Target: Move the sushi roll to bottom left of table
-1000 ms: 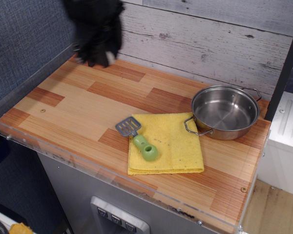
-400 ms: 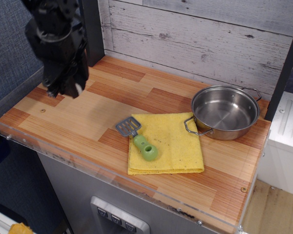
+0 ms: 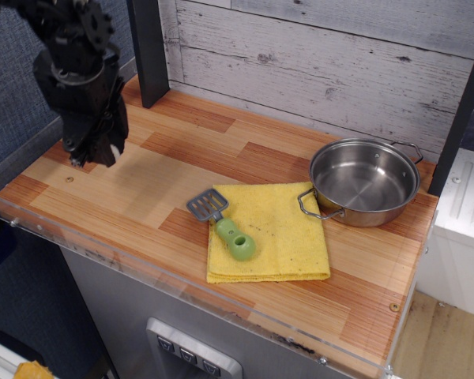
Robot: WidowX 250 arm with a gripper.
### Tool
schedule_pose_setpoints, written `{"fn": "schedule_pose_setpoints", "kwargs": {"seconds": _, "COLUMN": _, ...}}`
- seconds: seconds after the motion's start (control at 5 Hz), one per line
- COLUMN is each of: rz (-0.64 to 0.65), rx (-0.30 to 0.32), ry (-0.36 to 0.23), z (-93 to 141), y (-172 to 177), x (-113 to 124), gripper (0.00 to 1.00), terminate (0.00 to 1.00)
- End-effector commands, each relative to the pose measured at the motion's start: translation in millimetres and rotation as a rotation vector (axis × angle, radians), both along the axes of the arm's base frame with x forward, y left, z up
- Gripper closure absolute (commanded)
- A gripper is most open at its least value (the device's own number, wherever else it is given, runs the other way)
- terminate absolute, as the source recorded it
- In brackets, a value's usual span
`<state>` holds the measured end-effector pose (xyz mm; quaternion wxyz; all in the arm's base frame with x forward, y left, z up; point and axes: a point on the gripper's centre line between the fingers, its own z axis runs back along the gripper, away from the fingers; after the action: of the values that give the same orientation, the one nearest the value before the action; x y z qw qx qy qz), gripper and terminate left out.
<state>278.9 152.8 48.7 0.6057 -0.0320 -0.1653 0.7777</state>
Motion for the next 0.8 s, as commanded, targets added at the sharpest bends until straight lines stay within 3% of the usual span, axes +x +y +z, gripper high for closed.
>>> {"fn": "schedule_pose_setpoints", "kwargs": {"seconds": 0.0, "rz": 0.003, "rx": -0.007, "ry": 0.000, "z": -13.7, "y": 2.4, "x": -4.8, "gripper": 1.00, "terminate": 0.00}}
{"fn": "schedule_pose_setpoints", "kwargs": {"seconds": 0.2, "rz": 0.059, "rx": 0.007, "ry": 0.022, "z": -18.0, "y": 0.3, "x": -5.2, "gripper": 1.00, "terminate": 0.00}}
{"fn": "schedule_pose_setpoints", "kwargs": {"seconds": 0.4, "rz": 0.147, "rx": 0.028, "ry": 0.063, "z": -17.2, "y": 0.2, "x": -8.7, "gripper": 0.00, "terminate": 0.00}}
{"fn": "schedule_pose_setpoints", "kwargs": {"seconds": 0.6, "rz": 0.189, "rx": 0.049, "ry": 0.097, "z": -14.8, "y": -1.1, "x": -10.8, "gripper": 0.00, "terminate": 0.00}}
